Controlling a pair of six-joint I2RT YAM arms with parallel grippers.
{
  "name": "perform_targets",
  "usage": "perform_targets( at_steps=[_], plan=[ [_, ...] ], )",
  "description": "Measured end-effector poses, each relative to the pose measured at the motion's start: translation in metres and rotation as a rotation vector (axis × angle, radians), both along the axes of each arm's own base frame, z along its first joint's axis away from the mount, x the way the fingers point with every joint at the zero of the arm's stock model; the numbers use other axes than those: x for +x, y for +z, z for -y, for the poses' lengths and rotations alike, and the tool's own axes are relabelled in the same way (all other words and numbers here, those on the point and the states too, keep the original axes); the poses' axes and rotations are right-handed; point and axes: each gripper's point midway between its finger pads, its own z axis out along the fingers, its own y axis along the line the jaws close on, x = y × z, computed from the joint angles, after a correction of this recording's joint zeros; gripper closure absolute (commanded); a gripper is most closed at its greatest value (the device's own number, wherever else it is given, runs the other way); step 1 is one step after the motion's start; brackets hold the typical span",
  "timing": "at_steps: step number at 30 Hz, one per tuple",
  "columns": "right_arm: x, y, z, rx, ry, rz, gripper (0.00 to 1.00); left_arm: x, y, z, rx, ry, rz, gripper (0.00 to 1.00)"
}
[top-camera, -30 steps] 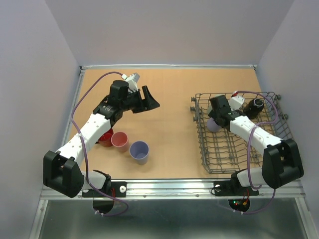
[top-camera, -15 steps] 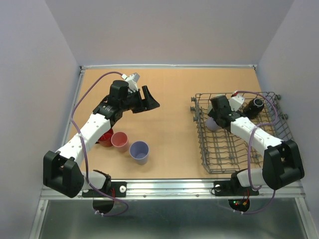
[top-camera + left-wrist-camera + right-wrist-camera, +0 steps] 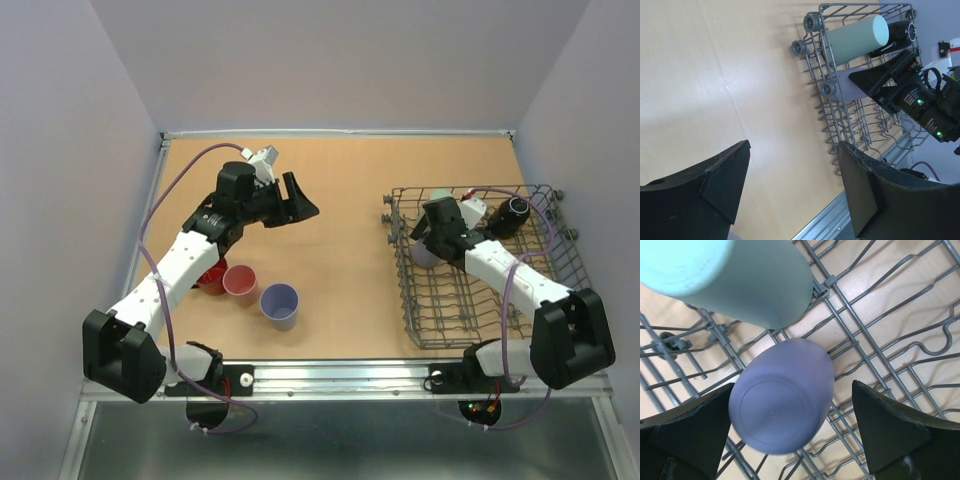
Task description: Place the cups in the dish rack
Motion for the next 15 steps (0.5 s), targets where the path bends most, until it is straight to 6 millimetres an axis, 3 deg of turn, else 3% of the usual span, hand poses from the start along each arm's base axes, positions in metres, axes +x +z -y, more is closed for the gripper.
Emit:
perform_targets(
  at_steps=[9, 15],
  plan=[
    [-0.007, 0.033, 0.002, 0.03, 0.01, 0.076, 0.0, -0.006, -0.008, -0.015, 0.085, 0.024, 0.004, 0.19],
    [-0.01, 0.081, 0.004, 0.05, 0.012, 0.161, 0.0, -0.014, -0.013, -0.03, 0.16, 0.042, 0.007, 0.19]
  ],
)
